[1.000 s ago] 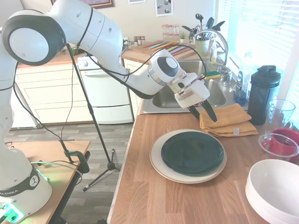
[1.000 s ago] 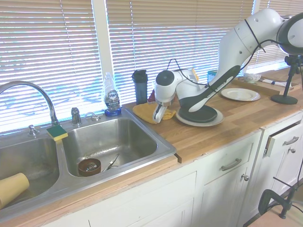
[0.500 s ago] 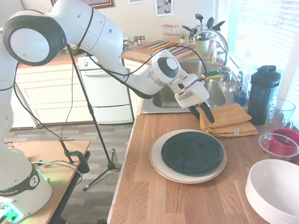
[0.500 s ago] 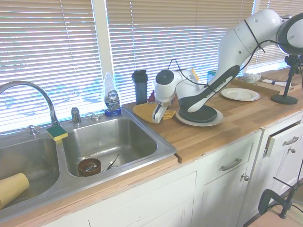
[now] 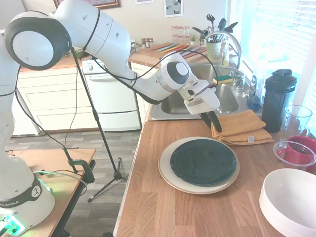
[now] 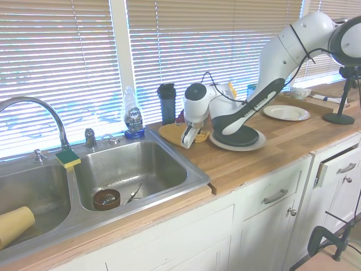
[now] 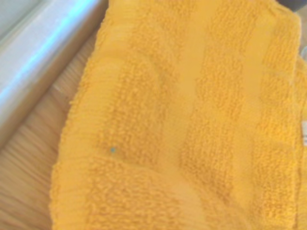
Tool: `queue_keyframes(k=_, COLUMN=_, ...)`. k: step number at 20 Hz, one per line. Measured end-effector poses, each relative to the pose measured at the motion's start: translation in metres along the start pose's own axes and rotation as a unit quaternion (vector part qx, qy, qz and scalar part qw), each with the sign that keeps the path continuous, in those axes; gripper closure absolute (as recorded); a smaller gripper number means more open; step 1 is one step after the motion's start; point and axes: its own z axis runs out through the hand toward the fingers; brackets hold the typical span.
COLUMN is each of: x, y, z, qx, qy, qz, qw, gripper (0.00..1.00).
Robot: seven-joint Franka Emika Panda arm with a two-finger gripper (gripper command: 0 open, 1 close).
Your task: Wipe the blue plate in counterclockwise motion
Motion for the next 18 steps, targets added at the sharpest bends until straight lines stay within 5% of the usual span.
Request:
queue_keyframes(k=8, x=0.002, y=0.0, z=-0.007, qx=0.014, qy=-0.045, qz=0.025, qw=0.9986, gripper=1.0)
queue_keyframes(k=18, x=0.008, y=0.03, z=-0.057, qx=0.052, qy=-0.118, qz=0.09, qw=0.9876, gripper=1.0)
